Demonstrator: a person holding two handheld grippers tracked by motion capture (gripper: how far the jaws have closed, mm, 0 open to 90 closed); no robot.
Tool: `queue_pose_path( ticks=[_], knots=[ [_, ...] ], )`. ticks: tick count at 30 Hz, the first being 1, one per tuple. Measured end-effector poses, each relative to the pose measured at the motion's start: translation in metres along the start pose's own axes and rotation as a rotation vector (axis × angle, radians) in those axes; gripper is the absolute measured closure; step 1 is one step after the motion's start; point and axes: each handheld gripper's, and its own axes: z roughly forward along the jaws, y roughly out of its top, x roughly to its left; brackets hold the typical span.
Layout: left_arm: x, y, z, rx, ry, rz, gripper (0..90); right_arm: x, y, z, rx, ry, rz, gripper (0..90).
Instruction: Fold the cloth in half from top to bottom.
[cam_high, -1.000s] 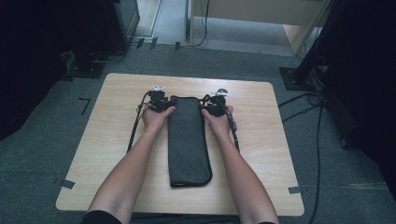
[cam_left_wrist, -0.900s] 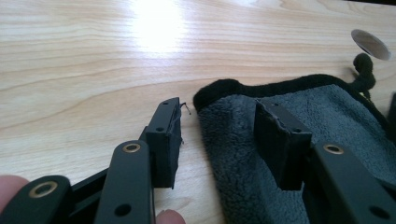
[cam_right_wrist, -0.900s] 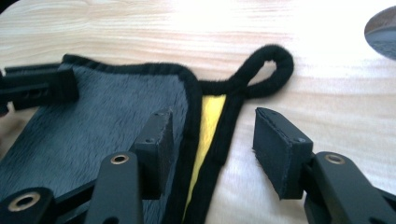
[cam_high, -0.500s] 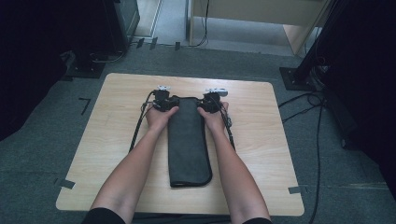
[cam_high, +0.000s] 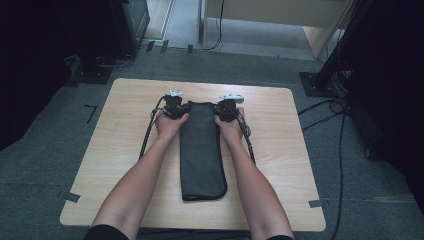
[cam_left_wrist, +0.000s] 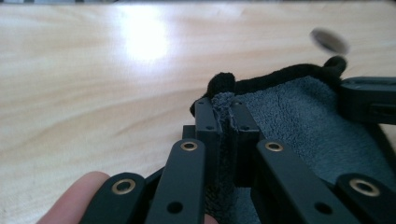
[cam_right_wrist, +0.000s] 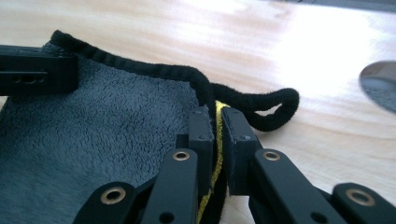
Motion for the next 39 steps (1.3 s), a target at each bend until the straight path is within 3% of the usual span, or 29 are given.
queue_pose_path(
  ticks=[2, 8, 11, 15, 20, 24, 27, 35, 39],
  knots=[
    [-0.002, 0.007, -0.005, -0.021, -0.01, -0.008, 85.9, -0.002, 0.005, -0.006, -0.028, 0.007, 0.014, 84.3],
    [-0.014, 0.026, -0.022, -0.071, -0.045, 0.032, 86.3, -0.004, 0.018, -0.026, -0.094, 0.008, 0.011, 84.5],
    [-0.021, 0.024, -0.033, -0.092, -0.064, 0.062, 86.2, -0.004, 0.019, -0.043, -0.131, 0.016, 0.016, 84.5],
    [-0.026, 0.018, -0.047, -0.099, -0.097, 0.077, 86.1, 0.002, 0.011, -0.067, -0.168, 0.018, -0.019, 84.4],
    [-0.04, 0.002, -0.069, -0.108, -0.107, 0.109, 86.2, 0.015, -0.007, -0.096, -0.187, 0.024, -0.031, 84.4],
    [-0.049, -0.014, -0.086, -0.127, -0.108, 0.092, 85.6, 0.024, -0.024, -0.114, -0.189, 0.042, -0.029, 84.3],
    [-0.052, -0.031, -0.099, -0.131, -0.116, 0.097, 85.6, 0.03, -0.038, -0.125, -0.189, 0.06, -0.059, 84.2],
    [-0.061, -0.076, -0.124, -0.085, -0.152, 0.145, 85.2, 0.047, -0.079, -0.15, -0.163, 0.106, -0.119, 84.1],
    [-0.068, -0.098, -0.135, -0.058, -0.146, 0.191, 85.2, 0.052, -0.101, -0.158, -0.13, 0.128, -0.14, 84.0]
  ],
)
